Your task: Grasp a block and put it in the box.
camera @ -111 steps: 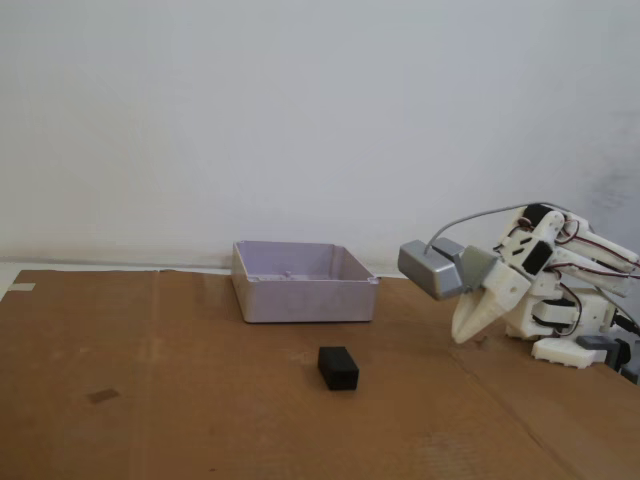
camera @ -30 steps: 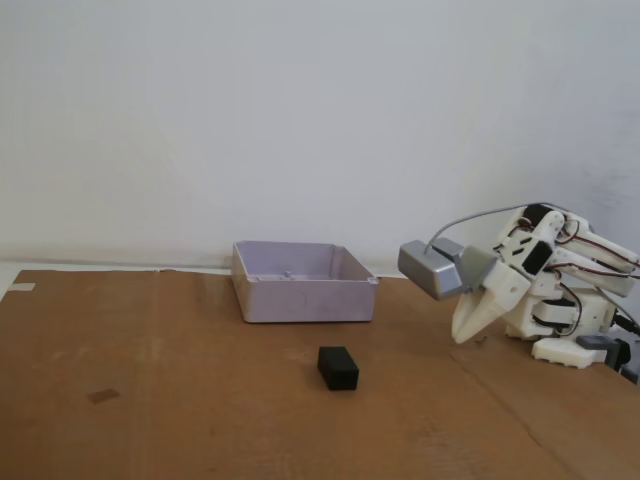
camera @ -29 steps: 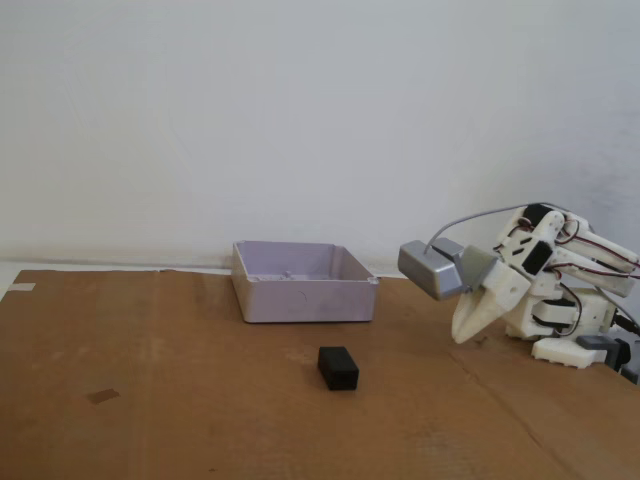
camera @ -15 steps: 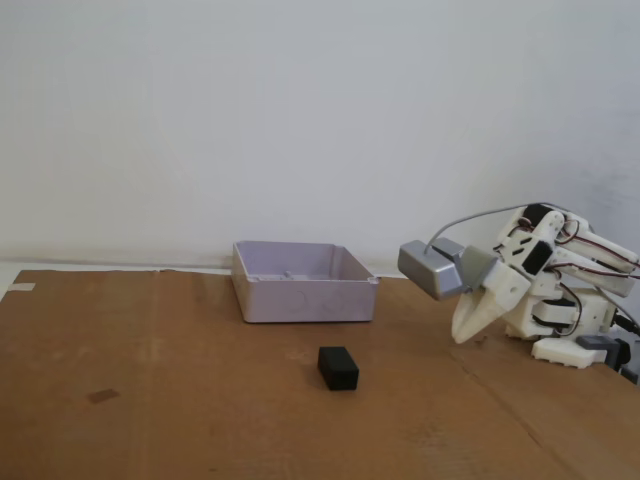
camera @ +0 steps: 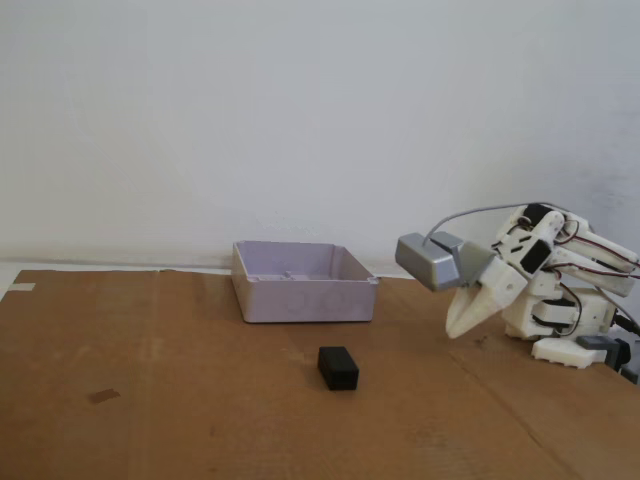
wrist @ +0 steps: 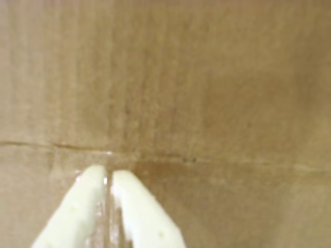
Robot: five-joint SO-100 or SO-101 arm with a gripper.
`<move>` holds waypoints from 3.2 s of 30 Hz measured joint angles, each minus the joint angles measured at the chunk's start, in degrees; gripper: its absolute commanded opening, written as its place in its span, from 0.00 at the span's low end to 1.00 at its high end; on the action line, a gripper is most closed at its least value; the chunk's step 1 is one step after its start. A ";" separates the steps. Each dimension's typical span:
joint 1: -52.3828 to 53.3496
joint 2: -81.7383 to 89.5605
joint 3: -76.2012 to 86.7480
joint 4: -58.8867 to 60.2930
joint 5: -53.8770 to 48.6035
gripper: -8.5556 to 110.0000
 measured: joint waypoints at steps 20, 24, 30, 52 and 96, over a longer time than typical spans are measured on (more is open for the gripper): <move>0.00 -22.32 -8.09 -16.35 0.09 0.07; 0.00 -27.77 -11.16 -20.83 0.09 0.07; 0.00 -37.00 -16.35 -26.46 0.09 0.07; -3.87 -74.97 -40.08 -37.62 0.09 0.07; -7.73 -105.12 -69.08 -37.62 7.82 0.07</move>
